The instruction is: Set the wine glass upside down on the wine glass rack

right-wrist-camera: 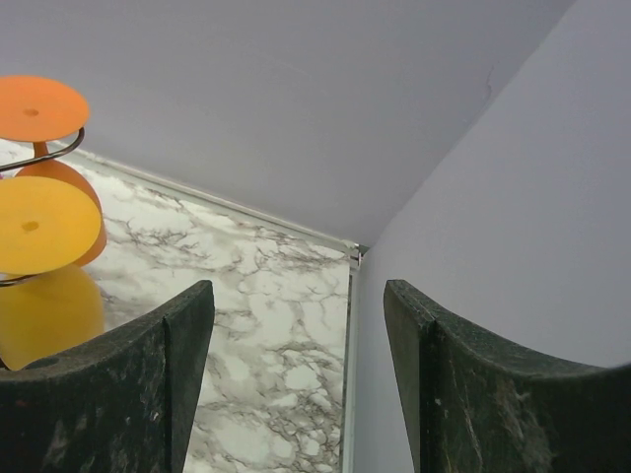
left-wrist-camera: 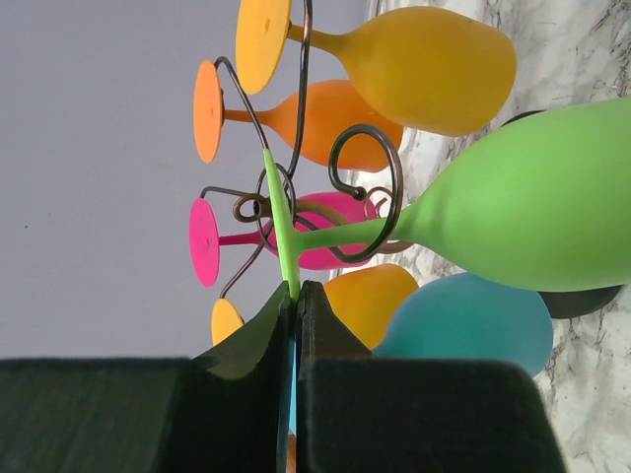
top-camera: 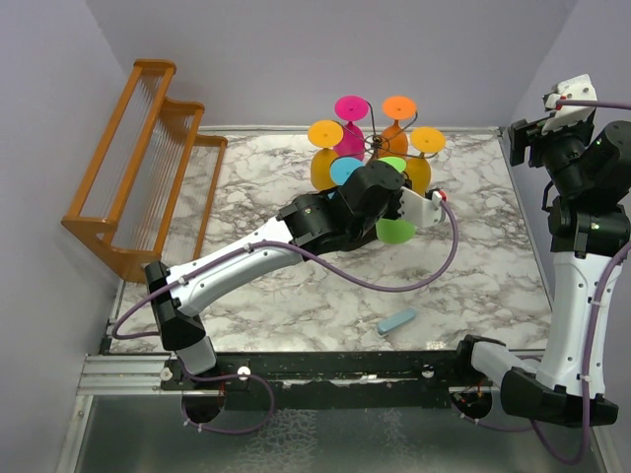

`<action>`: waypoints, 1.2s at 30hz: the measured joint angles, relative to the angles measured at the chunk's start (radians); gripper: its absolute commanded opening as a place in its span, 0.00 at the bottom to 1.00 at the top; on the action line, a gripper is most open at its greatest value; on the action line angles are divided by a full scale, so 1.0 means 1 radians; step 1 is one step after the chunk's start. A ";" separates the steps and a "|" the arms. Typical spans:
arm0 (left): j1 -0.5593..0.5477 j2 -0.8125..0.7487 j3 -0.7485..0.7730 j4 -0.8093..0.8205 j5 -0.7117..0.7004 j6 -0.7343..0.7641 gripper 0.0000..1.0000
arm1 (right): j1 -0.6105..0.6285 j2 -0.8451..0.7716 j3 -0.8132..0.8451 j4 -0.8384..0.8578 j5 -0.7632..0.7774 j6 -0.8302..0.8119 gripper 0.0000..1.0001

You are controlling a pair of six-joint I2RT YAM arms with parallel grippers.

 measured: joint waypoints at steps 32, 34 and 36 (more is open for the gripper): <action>0.000 -0.018 -0.005 -0.069 0.128 0.013 0.00 | 0.000 0.000 -0.039 0.000 -0.055 -0.002 0.73; 0.000 -0.018 -0.005 -0.069 0.135 0.013 0.00 | 0.000 0.000 -0.047 0.000 -0.058 -0.005 0.74; 0.000 -0.018 -0.005 -0.069 0.142 0.013 0.00 | 0.000 0.000 -0.053 0.000 -0.061 -0.009 0.76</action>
